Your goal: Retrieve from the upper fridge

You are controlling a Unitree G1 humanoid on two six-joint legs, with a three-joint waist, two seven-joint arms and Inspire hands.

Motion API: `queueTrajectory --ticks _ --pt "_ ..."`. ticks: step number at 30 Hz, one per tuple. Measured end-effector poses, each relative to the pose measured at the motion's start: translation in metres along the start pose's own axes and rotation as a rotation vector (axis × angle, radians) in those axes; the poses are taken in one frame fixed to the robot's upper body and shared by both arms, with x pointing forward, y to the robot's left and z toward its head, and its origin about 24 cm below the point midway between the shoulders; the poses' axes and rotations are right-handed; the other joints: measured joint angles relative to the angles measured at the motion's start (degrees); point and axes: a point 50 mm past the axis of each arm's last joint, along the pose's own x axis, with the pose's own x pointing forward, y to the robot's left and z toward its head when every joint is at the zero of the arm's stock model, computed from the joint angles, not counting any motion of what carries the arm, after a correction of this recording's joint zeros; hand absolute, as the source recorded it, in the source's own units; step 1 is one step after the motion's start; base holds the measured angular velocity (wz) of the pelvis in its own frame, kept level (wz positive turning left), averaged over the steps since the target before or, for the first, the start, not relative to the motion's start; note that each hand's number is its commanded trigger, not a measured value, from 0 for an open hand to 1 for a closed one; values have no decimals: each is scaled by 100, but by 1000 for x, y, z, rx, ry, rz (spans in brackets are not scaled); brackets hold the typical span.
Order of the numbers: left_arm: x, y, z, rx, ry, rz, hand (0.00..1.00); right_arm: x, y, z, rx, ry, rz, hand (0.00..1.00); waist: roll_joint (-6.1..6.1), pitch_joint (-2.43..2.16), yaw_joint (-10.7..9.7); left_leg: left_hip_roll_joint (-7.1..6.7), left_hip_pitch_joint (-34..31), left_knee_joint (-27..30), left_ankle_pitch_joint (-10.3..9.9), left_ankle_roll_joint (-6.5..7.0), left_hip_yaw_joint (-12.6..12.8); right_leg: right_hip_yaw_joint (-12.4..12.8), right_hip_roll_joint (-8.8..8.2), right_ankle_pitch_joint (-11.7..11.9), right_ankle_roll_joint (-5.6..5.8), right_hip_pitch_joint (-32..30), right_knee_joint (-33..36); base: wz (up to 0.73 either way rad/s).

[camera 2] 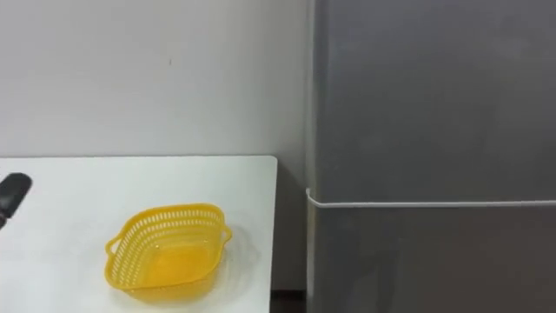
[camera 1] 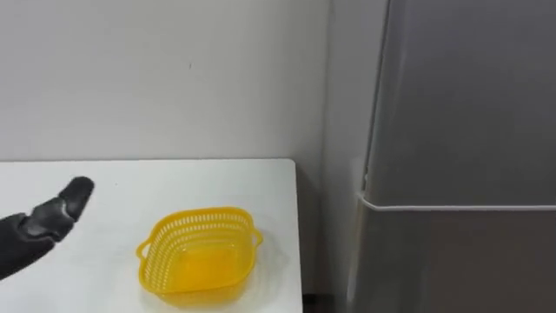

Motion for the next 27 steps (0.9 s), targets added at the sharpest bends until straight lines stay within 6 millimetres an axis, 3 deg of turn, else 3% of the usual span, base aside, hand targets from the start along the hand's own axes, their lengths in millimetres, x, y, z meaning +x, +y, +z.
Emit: queueTrajectory --ticks 6,22,27 --pt "12 -20 2 28 -9 -204 0 1 -3 4 6 3 9 0 101 -29 -208 2 9 -10 1 -1 17 11 2 0 0 11 -5 -1" --pt "18 -49 0 56 39 -478 0 3 -3 11 11 6 9 0 103 -8 -526 17 100 -96 7 -4 121 157 20 0 0 23 -13 -4" --pt "20 -71 -2 20 40 -585 0 4 -3 14 11 16 9 0 101 -2 -652 16 100 -95 7 -4 148 158 17 0 0 20 -8 0"
